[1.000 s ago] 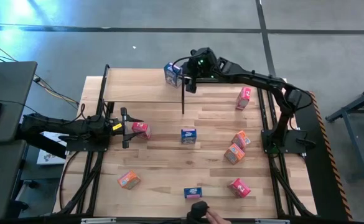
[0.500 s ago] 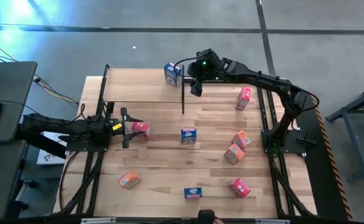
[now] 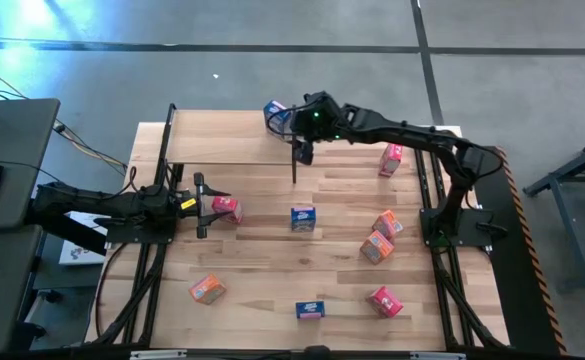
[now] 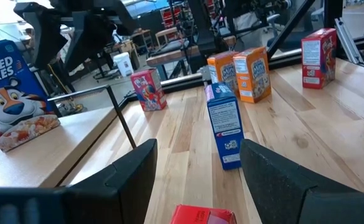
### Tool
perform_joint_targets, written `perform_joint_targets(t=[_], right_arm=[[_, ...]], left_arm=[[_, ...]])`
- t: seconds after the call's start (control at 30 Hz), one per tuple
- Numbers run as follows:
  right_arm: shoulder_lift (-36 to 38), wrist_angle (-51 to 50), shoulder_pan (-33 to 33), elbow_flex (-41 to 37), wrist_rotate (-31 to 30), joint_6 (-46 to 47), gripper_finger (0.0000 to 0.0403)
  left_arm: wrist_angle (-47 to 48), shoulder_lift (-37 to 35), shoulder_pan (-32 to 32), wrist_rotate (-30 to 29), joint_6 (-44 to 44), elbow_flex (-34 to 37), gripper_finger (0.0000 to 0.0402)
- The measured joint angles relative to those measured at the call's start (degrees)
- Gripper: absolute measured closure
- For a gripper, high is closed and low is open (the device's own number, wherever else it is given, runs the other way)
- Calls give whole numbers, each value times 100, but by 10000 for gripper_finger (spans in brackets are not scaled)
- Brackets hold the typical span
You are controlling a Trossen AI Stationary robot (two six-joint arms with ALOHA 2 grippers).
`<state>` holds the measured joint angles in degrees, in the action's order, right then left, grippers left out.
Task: Stack cereal on shelf
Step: Put the top blue cereal box on the the shelf
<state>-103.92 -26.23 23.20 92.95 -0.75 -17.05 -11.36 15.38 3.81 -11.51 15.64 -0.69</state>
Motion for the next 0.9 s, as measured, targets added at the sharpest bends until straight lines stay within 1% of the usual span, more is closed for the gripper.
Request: perform_joint_targets(t=[0.3, 0.57, 0.77, 0.9], right_arm=[[-198, 169, 7, 0, -28, 117, 155], [-315, 530, 94, -4, -86, 119, 155], [-364, 801, 154, -4, -270, 203, 155], [-364, 768, 157, -4, -335, 185, 155]], left_arm=[[-4, -2, -2, 29, 0, 0, 181], [-2, -2, -1, 29, 0, 0, 181], [-2, -2, -1, 29, 2, 2, 181], [-4, 0, -2, 29, 0, 2, 181]])
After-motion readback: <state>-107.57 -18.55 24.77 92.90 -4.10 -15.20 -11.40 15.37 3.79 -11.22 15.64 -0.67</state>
